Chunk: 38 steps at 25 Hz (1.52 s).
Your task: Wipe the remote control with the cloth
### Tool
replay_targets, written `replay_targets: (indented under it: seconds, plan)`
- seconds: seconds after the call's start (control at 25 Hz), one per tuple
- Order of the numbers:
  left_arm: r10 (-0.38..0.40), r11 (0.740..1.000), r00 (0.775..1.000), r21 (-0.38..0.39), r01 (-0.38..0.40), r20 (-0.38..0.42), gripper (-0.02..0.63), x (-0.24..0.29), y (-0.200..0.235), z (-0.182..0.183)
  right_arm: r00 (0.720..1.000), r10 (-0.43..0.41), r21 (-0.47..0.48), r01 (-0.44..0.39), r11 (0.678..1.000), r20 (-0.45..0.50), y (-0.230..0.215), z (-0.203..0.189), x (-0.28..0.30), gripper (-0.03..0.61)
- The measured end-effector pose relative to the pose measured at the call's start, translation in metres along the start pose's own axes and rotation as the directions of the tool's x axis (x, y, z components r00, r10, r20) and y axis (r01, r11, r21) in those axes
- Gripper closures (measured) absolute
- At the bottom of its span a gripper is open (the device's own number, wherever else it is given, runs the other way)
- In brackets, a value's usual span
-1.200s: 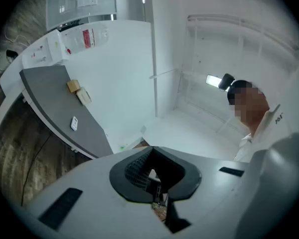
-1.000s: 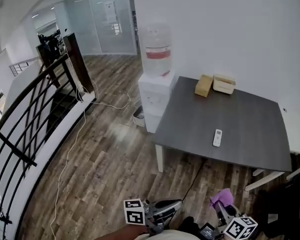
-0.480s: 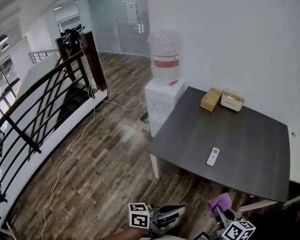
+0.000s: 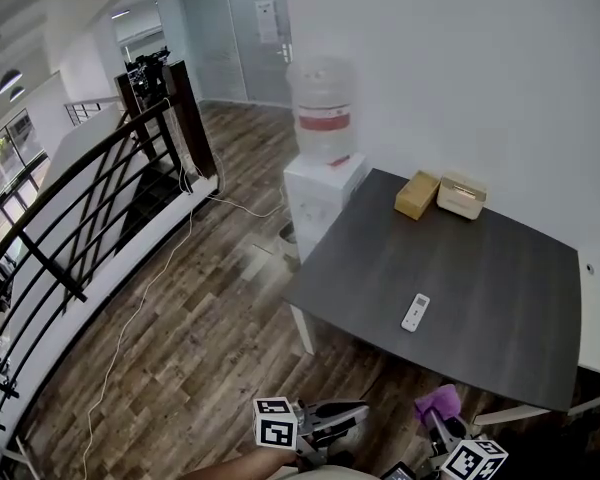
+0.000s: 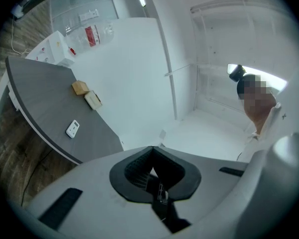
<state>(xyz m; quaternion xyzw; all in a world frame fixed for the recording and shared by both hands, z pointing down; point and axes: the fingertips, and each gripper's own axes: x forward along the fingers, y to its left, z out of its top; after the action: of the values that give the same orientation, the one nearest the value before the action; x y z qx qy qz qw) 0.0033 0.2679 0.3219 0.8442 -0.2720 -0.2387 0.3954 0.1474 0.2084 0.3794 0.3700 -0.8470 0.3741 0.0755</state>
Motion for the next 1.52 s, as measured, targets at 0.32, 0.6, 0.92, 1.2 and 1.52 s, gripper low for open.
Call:
replay_targets:
  seconds: [0.32, 0.6, 0.92, 1.2, 1.52]
  plan:
    - [0.052, 0.997, 0.999, 0.059, -0.051, -0.014, 0.612, 0.012, 0.033, 0.025, 0.999, -0.034, 0.020, 0.034, 0.999, -0.008, -0.018, 0.010, 0.021, 0.454]
    - [0.020, 0.999, 0.995, 0.029, -0.018, -0.094, 0.612, 0.027, 0.082, 0.071, 0.996, -0.084, 0.035, 0.083, 0.996, 0.032, -0.015, 0.042, 0.074, 0.454]
    - [-0.020, 0.998, 0.980, 0.053, 0.031, -0.196, 0.611, 0.045, 0.128, 0.134, 0.980, -0.174, 0.041, 0.171, 0.984, 0.092, -0.001, 0.092, 0.136, 0.454]
    - [0.021, 0.998, 0.949, 0.062, -0.001, -0.316, 0.525, 0.057, 0.181, 0.140, 0.957, -0.266, 0.054, 0.262, 0.964, 0.112, -0.013, 0.110, 0.154, 0.454]
    - [0.134, 0.991, 0.903, 0.058, -0.121, -0.408, 0.505, 0.082, 0.231, 0.108, 0.948, -0.313, 0.059, 0.310, 0.949, 0.049, -0.050, 0.112, 0.153, 0.454]
